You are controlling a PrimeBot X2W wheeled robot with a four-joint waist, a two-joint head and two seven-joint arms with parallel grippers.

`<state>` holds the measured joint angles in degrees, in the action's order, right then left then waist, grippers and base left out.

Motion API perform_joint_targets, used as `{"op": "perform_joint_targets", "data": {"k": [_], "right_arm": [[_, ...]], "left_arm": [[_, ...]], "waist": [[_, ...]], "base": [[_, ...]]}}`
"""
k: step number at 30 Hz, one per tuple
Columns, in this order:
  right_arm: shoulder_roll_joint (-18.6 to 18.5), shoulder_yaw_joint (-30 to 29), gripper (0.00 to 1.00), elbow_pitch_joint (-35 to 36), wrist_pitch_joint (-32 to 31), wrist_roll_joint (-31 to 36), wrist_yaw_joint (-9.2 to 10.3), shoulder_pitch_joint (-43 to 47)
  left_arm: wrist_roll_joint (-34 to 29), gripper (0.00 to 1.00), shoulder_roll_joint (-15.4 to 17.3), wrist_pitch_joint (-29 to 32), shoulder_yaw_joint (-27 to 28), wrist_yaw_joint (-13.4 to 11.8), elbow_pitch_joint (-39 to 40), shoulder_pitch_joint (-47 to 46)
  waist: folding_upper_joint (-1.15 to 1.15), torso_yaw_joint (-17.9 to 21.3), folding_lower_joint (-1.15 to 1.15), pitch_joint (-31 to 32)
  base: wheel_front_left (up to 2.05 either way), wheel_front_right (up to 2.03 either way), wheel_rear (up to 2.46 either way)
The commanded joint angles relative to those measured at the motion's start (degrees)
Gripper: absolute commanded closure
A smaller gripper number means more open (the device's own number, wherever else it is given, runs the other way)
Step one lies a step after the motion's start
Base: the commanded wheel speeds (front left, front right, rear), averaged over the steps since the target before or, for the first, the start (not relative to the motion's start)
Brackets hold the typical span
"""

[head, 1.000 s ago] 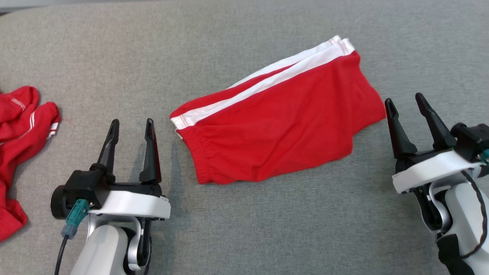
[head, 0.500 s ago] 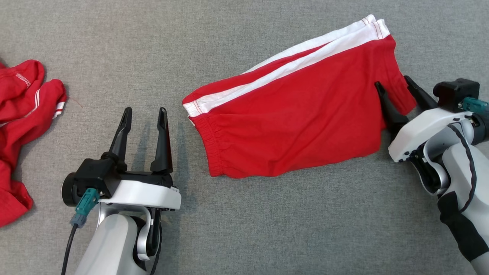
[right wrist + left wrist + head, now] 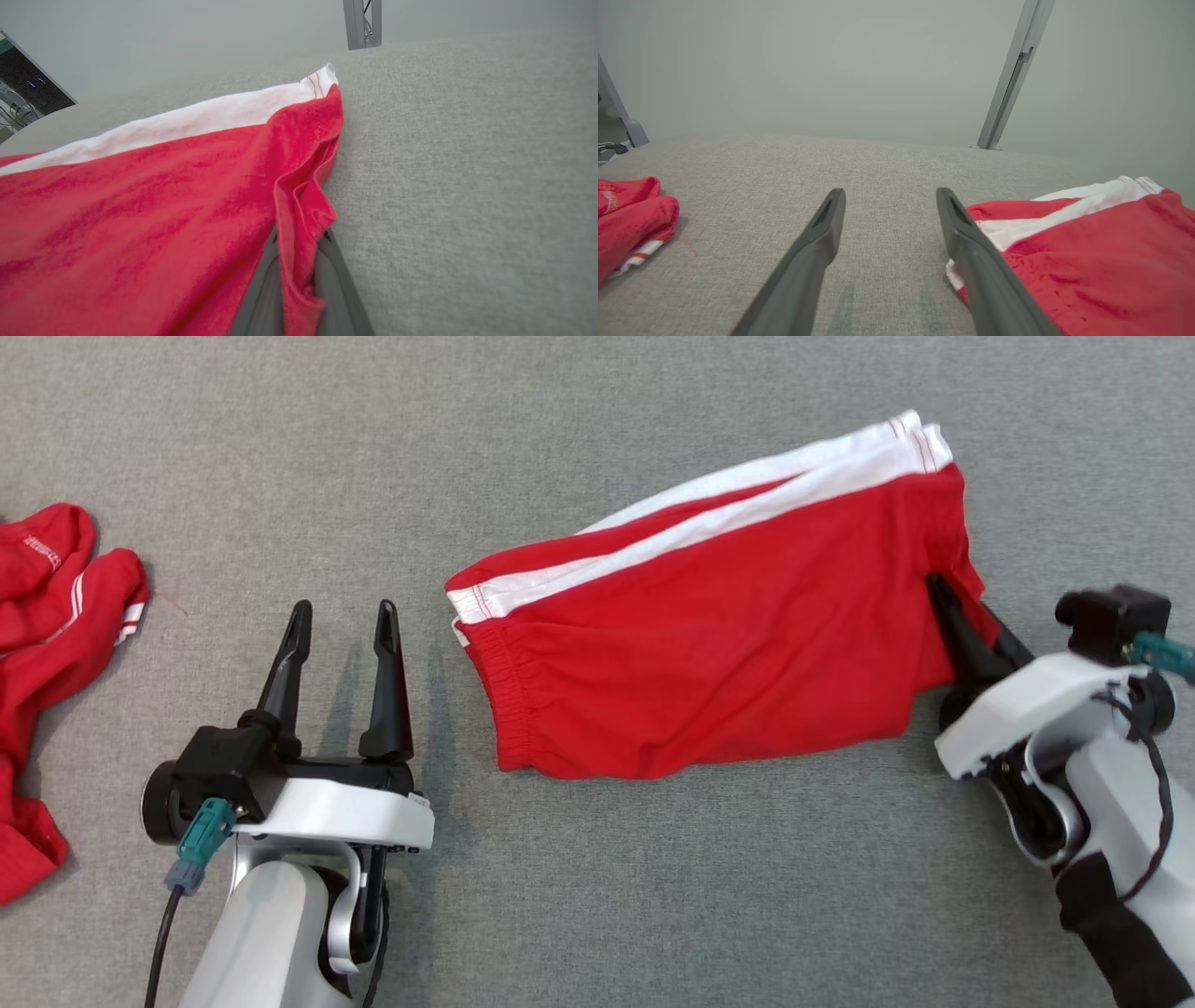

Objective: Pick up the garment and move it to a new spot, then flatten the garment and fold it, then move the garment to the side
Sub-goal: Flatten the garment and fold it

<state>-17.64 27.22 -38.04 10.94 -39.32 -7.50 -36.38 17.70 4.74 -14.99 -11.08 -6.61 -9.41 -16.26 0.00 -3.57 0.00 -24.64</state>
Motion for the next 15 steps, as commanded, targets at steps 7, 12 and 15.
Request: {"op": "perform_joint_targets", "data": {"k": [7, 12, 15], "right_arm": [[0.12, -1.82, 1.00, -0.44, 1.47, -2.17, 0.15, 11.67], [0.08, -4.88, 1.00, -0.17, 1.88, -2.79, 0.28, 16.07], [0.31, -6.36, 1.00, -0.19, 2.05, -2.72, 0.36, 17.61]], "left_arm": [[-0.67, 0.00, 0.71, -0.25, 1.18, 0.21, 0.03, 1.09], [-0.62, 0.00, 1.14, -0.25, 1.38, 0.27, -0.28, 1.47], [-0.70, 0.00, 1.31, -0.26, 1.42, 0.20, -0.40, 1.58]], "waist": [[0.00, 2.18, 0.00, 1.33], [0.00, 3.18, 0.00, 1.89], [0.00, 3.58, 0.00, 2.17]], "base": [[0.00, 0.00, 0.00], [0.00, 0.00, 0.00], [0.00, 0.00, 0.00]]}}
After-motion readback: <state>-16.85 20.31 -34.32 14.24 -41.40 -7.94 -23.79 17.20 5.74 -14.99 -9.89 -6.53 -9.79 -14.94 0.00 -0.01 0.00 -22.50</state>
